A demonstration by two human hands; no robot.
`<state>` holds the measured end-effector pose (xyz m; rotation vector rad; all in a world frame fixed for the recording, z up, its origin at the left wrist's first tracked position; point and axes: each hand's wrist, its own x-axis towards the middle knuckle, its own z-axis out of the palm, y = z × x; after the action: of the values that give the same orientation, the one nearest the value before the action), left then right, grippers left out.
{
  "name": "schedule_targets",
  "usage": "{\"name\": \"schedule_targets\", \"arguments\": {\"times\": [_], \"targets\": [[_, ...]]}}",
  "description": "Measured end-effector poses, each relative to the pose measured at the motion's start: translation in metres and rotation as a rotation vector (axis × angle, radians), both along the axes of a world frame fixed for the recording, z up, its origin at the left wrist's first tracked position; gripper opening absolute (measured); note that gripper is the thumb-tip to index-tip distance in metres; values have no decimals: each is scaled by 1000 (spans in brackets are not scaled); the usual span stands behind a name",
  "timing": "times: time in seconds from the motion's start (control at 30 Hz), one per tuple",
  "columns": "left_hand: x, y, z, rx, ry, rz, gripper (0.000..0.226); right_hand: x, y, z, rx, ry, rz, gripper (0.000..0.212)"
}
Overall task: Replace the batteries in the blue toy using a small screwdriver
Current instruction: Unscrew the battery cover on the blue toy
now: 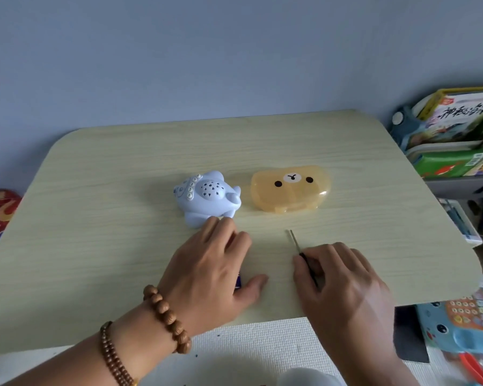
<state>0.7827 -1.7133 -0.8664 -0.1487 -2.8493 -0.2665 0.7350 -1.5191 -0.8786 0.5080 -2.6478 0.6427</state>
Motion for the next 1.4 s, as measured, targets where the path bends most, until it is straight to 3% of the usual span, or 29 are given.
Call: {"name": "schedule_targets", "arguments": {"times": [0.5, 0.83, 0.97, 1.17, 1.23, 1.33, 1.4], "targets": [[21, -15, -7, 40, 92, 41, 32, 8, -1, 1, 28, -5, -28, 25], [30, -23, -7, 81, 104, 28, 35, 10, -1, 7, 52, -73, -38, 25], [32, -21, -3, 83, 95, 56, 45, 7, -1, 10, 28, -119, -32, 21], [22, -29, 38, 95, 368, 1, 52, 4, 8, 27, -158, -160, -26, 34], [3, -44, 53, 82, 295, 32, 61, 4, 12, 32, -165, -139, -37, 33], [-23, -63, 57, 32, -30, 94, 87, 5, 16, 34, -184, -103, -23, 30], [-36, -69, 48, 57, -213, 124, 88, 5, 18, 32, -211, -70, -8, 27]]}}
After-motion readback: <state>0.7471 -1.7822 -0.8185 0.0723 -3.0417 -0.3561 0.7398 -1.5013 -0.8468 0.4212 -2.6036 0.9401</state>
